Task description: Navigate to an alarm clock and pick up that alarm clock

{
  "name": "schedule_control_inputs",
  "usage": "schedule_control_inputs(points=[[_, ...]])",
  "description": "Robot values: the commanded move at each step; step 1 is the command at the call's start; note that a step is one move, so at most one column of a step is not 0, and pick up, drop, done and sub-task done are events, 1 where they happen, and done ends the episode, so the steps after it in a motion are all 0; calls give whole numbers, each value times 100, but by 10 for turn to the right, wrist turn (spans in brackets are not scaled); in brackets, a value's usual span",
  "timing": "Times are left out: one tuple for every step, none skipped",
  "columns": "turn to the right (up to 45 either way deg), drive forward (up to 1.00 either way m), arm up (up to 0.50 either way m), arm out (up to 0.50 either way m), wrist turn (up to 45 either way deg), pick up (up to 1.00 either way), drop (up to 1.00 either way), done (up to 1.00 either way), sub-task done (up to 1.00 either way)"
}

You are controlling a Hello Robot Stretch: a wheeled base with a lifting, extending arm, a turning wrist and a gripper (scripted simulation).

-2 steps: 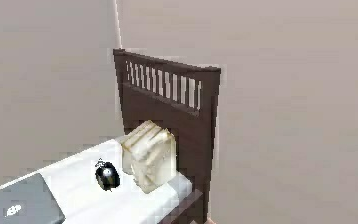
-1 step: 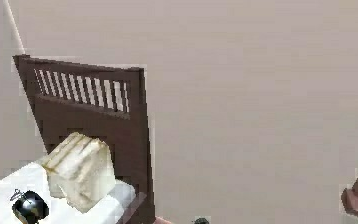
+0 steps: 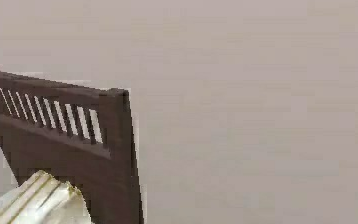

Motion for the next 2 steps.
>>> schedule_control_inputs(points=[[-450, 0, 0, 0, 0, 0, 0, 0, 0], [-450, 0, 0, 0, 0, 0, 0, 0, 0]])
